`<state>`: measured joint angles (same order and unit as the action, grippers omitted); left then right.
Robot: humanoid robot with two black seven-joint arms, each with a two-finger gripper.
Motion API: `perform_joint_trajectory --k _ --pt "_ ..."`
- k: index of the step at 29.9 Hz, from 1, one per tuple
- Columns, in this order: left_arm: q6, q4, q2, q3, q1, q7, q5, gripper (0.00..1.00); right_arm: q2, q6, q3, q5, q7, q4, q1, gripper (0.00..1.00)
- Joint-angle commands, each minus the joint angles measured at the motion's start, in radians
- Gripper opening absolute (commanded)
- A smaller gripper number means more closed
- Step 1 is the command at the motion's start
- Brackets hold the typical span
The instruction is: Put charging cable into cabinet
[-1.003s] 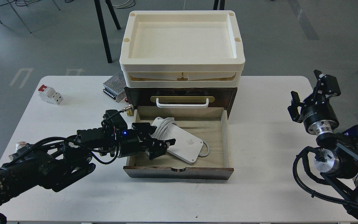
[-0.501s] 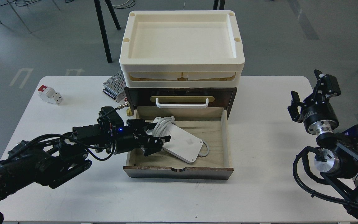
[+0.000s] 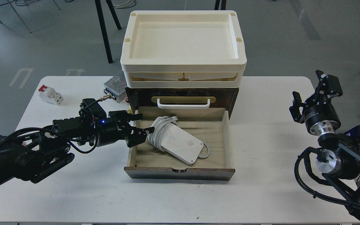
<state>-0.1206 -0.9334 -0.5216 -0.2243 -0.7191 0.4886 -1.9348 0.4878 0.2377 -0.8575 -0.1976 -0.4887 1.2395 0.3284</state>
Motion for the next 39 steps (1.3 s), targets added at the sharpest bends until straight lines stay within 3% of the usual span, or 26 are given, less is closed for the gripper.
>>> perform_joint_trajectory --k 1,8,19,32,39 --pt "-0.001 -0.033 -0.046 -0.009 0.000 0.000 0.002 0.81 0.000 0.000 0.000 0.000 0.000 0.000 0.000 0.99" --pt "-0.001 -0.148 -0.165 -0.009 0.004 0.000 0.178 0.84 0.000 0.000 0.000 0.000 0.000 0.000 0.000 0.99" --pt "0.004 -0.171 -0.345 -0.007 0.059 0.000 0.912 0.90 0.000 -0.004 0.002 0.000 0.000 0.003 0.000 0.99" --pt "0.027 -0.099 -0.304 -0.018 0.118 0.000 1.678 0.95 0.000 -0.006 0.005 0.001 0.000 0.009 0.001 0.99" --pt "0.175 -0.023 -0.224 -0.150 0.119 0.000 1.846 0.95 0.000 -0.006 0.003 0.001 0.000 0.011 0.001 0.99"
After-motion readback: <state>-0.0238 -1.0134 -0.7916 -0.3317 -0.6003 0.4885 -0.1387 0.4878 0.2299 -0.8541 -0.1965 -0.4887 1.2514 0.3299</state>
